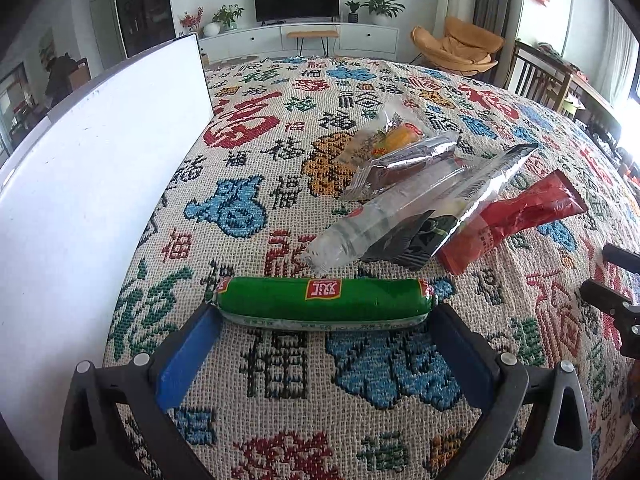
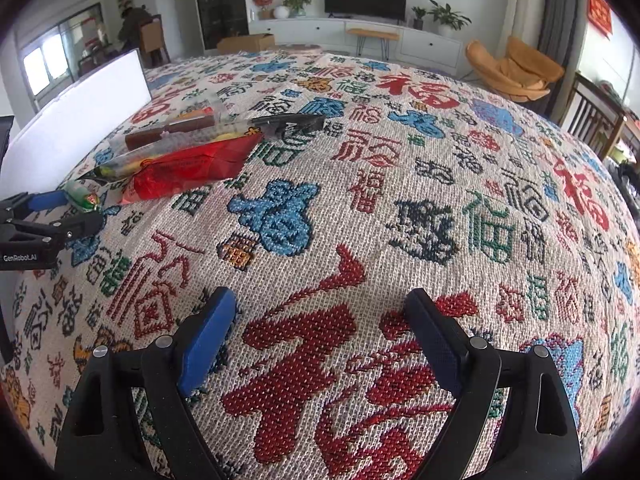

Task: Organize snacks
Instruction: 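Hold the green snack stick closed in the left gripper on the blanket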

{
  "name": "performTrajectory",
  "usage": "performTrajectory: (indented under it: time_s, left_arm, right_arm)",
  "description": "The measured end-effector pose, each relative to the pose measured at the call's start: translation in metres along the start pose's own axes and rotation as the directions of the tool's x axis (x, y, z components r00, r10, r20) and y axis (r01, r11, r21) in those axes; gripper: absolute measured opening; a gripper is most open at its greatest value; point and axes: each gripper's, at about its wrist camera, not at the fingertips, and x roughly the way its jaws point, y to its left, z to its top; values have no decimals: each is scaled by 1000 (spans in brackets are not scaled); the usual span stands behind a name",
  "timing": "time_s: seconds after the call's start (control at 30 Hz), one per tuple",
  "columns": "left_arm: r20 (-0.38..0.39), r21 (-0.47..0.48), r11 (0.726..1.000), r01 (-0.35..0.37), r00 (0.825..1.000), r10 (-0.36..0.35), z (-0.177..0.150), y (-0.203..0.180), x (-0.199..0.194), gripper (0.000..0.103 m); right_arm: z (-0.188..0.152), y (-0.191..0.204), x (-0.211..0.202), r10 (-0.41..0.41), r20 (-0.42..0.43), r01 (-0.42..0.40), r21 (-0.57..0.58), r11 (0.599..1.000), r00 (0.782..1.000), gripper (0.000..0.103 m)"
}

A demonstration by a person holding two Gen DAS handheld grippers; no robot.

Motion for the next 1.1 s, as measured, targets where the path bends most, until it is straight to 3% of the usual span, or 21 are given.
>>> performTrajectory:
  time_s: [1.1]
  left_arm:
    - [0, 0, 1000, 1, 1000, -1, 0, 0, 0, 103]
  right_arm:
    - [3, 0, 3, -5, -4, 5, 2, 1000, 1000, 93]
